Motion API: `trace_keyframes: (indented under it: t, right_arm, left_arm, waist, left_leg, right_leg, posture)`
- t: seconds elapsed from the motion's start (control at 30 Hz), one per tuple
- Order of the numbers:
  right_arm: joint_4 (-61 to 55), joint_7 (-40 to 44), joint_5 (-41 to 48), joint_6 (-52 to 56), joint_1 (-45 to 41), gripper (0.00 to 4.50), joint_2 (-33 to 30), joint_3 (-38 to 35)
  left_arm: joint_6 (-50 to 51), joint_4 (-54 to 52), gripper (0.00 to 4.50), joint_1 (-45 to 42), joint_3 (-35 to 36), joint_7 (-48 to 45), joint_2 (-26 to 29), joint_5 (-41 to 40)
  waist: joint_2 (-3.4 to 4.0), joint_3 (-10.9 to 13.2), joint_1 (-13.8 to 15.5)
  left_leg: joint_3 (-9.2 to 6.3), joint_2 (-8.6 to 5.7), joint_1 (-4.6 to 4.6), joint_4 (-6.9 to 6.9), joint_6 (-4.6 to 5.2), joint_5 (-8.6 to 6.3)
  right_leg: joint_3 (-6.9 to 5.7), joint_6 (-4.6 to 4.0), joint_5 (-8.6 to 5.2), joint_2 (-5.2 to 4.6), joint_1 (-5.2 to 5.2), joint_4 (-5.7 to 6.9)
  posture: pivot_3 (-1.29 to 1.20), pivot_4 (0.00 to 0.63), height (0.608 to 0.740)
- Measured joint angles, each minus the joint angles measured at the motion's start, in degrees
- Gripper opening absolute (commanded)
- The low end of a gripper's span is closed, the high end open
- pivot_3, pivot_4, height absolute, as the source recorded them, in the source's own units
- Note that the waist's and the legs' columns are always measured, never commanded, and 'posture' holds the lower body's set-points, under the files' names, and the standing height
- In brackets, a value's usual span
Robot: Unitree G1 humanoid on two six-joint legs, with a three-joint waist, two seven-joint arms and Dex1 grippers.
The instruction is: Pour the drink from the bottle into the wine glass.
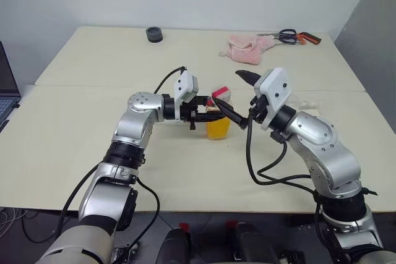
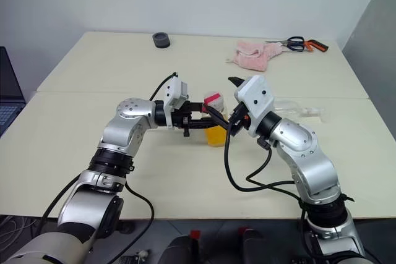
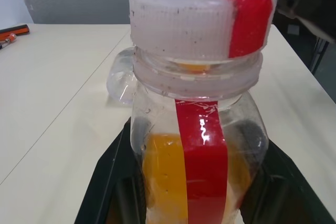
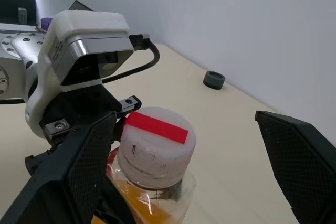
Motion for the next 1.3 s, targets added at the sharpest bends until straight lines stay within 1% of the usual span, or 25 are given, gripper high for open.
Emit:
trace_keyframes:
  t: [0.53,0.67,0.73,0.87,1.0,1.17,1.3]
  right_arm:
    - [1.9,-0.1,-2.9,-1.0,-1.1,4.50,2.3,1.1]
    - [1.9,0.2,-2.5,-1.0,-1.4,4.50,3.7,1.1]
    - [1.2,1.2,-0.3,-0.2,-1.4,4.50,3.7,1.0]
    - [-2.0,4.0,4.0,1.8,-1.0,4.50,2.5,0.8]
    - [-2.7,5.3,5.7,2.7,0.4,4.50,-0.9,-0.9]
    - [-2.3,5.7,6.0,2.6,1.5,4.50,-3.0,-2.3]
    - [-0.5,5.7,6.0,2.1,1.5,4.50,-3.4,-2.6]
  left_arm:
    - [0.0,0.0,1.71,0.0,0.0,0.0,0.0,0.0]
    - [0.0,0.0,1.71,0.0,0.0,0.0,0.0,0.0]
    - [0.0,0.0,1.71,0.0,0.0,0.0,0.0,0.0]
    - [-0.1,0.0,1.71,0.0,0.0,0.0,0.0,0.0]
    - [-0.1,0.0,1.71,0.0,0.0,0.0,0.1,0.0]
    - [-0.1,0.0,1.71,0.0,0.0,-0.1,0.1,0.0]
    - [-0.1,0.0,1.71,0.0,0.0,-0.4,0.1,0.0]
  waist:
    - [0.00,0.0,0.0]
    - [0.00,0.0,0.0]
    - [0.00,0.0,0.0]
    - [0.00,0.0,0.0]
    - [0.00,0.0,0.0]
    - [0.00,0.0,0.0]
    - [0.00,0.0,0.0]
  left_leg:
    - [0.00,0.00,0.00,0.00,0.00,0.00]
    - [0.00,0.00,0.00,0.00,0.00,0.00]
    - [-0.01,0.00,-0.01,0.00,0.00,0.00]
    - [-0.02,0.00,-0.01,0.00,0.00,0.00]
    - [-0.01,-0.01,-0.01,0.01,0.00,0.00]
    - [-0.01,0.00,0.00,0.00,0.00,0.00]
    - [0.00,0.00,0.00,0.00,0.00,0.00]
  right_leg:
    - [0.00,0.00,0.00,0.00,0.00,0.00]
    - [0.00,0.00,0.00,0.00,0.00,0.00]
    - [-0.01,0.00,0.00,0.00,0.00,0.00]
    - [-0.01,0.00,0.00,0.00,0.00,-0.01]
    - [0.00,0.00,0.00,-0.01,0.00,-0.01]
    - [0.00,0.00,0.00,0.00,0.00,0.00]
    - [0.00,0.00,0.00,0.00,0.00,0.00]
  posture:
    - [0.00,0.150,0.740]
    - [0.00,0.150,0.740]
    - [0.00,0.150,0.740]
    - [0.00,0.150,0.740]
    - [0.00,0.150,0.740]
    - [0.00,0.150,0.740]
    - [0.00,0.150,0.740]
